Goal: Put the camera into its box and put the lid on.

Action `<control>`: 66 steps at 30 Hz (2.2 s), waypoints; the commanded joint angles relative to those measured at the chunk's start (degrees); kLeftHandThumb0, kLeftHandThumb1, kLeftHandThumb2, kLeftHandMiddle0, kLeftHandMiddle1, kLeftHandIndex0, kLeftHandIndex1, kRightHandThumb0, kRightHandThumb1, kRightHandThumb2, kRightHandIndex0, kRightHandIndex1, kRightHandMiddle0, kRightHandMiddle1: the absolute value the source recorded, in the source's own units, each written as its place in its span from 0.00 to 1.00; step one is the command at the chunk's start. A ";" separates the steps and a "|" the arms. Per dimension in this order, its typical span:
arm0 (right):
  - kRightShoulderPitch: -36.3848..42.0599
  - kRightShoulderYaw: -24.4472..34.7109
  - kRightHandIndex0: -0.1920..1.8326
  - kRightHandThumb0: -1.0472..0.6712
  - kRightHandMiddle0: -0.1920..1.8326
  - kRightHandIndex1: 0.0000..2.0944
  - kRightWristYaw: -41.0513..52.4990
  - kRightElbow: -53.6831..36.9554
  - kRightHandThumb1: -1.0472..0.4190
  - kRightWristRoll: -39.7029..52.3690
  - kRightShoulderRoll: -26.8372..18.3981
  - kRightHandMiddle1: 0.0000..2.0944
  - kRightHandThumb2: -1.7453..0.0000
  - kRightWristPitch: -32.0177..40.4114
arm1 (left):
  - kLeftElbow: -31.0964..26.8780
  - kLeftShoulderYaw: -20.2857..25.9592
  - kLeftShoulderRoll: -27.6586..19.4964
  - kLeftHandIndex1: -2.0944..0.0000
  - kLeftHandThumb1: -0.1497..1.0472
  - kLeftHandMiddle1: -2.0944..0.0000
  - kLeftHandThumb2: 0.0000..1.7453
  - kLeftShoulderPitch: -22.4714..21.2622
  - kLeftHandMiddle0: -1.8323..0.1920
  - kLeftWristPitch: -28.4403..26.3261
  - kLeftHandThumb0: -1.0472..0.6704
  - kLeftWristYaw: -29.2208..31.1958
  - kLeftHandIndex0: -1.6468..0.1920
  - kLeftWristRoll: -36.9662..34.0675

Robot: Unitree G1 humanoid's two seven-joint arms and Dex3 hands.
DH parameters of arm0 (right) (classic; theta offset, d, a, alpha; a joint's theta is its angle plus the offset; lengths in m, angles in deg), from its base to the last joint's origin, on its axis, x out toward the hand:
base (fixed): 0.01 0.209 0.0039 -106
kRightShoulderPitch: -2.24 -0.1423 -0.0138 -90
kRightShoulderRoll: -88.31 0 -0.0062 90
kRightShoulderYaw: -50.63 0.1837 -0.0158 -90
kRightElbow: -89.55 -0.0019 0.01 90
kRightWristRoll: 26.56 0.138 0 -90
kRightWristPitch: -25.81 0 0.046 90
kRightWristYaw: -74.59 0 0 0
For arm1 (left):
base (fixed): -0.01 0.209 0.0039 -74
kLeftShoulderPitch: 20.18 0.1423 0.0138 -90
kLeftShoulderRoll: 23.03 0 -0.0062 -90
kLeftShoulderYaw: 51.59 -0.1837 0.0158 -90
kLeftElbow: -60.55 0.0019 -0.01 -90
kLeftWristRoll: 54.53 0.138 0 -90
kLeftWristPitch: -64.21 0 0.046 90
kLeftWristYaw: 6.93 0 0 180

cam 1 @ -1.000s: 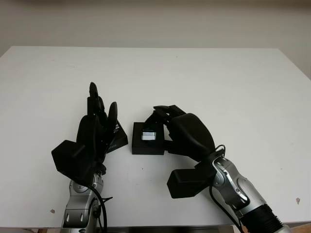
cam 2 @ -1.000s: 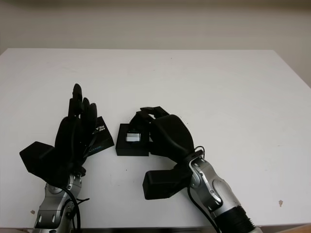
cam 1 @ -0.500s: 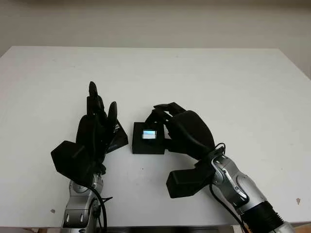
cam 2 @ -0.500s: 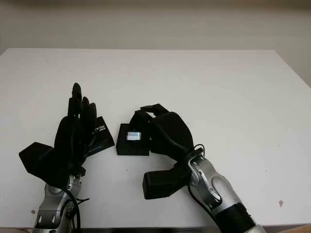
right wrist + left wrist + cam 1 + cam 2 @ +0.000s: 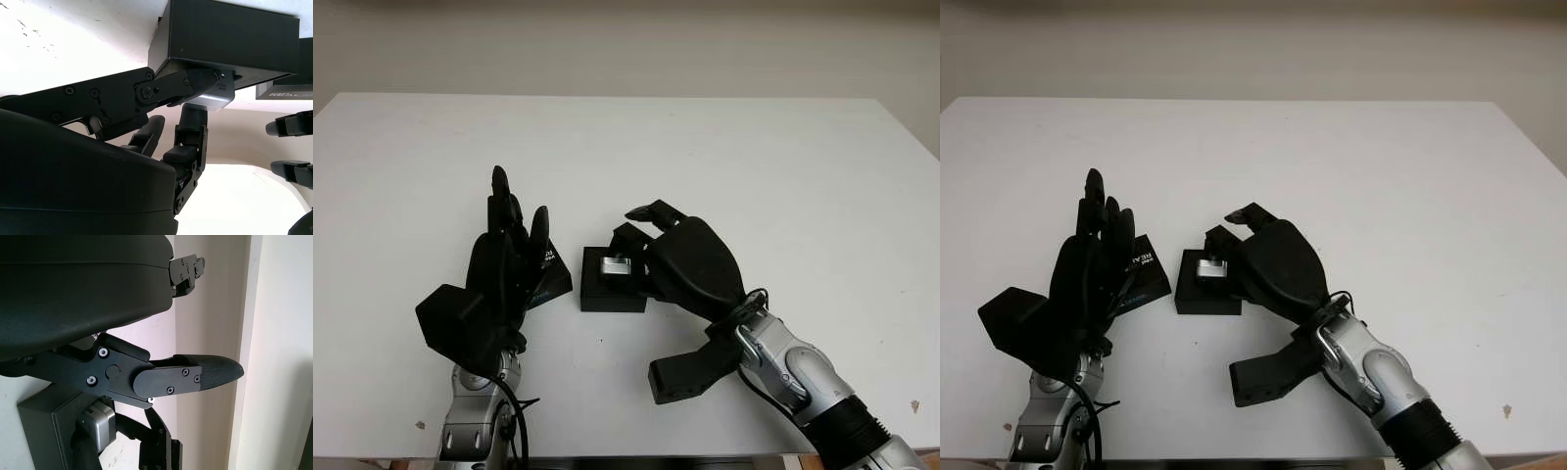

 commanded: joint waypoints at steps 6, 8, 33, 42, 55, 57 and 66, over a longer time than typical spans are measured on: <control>-0.48 -0.34 0.29 0.38 0.37 0.37 -1.80 0.10 0.13 0.41 -0.89 0.64 0.97 -0.55 | -0.56 0.03 -0.07 0.98 1.00 1.00 0.28 0.11 1.00 0.10 0.18 0.30 1.00 -0.27; -0.36 -0.05 0.29 0.39 0.37 0.37 -1.79 0.33 0.13 1.95 -0.71 0.65 0.97 -1.40 | -0.41 0.01 -0.11 0.98 1.00 1.00 0.28 0.10 1.00 0.27 0.18 0.26 1.00 -0.11; -1.55 1.31 0.20 0.39 0.30 0.50 -7.56 1.47 0.09 8.04 -0.23 0.81 0.97 -8.81 | 0.41 0.08 0.00 0.98 1.00 1.00 0.27 -0.60 1.00 0.32 0.17 0.31 1.00 -0.43; -2.42 1.31 0.20 0.40 0.32 0.53 -9.20 2.06 0.09 7.25 -0.21 0.83 0.97 -8.69 | 0.62 0.13 0.09 0.98 1.00 1.00 0.27 -0.79 1.00 0.51 0.17 0.29 1.00 -0.60; -1.49 0.93 0.20 0.39 0.33 0.53 -7.69 1.10 0.10 6.08 0.75 0.83 0.97 -5.67 | -0.05 0.35 -0.46 0.98 1.00 1.00 0.27 -0.29 1.00 0.11 0.17 0.61 1.00 -0.89; -0.98 1.00 0.21 0.39 0.33 0.52 -6.57 0.38 0.10 6.17 1.00 0.82 0.97 -4.72 | -0.36 0.40 -0.40 0.98 1.00 1.00 0.26 -0.20 1.00 -0.22 0.16 0.52 1.00 -1.02; 2.70 1.54 0.23 0.41 0.31 0.45 -1.16 -4.83 0.08 7.90 3.22 0.80 0.97 -0.17 | -0.02 0.40 -1.08 1.00 1.00 1.00 0.27 -0.19 1.00 0.28 0.17 1.29 1.00 -1.06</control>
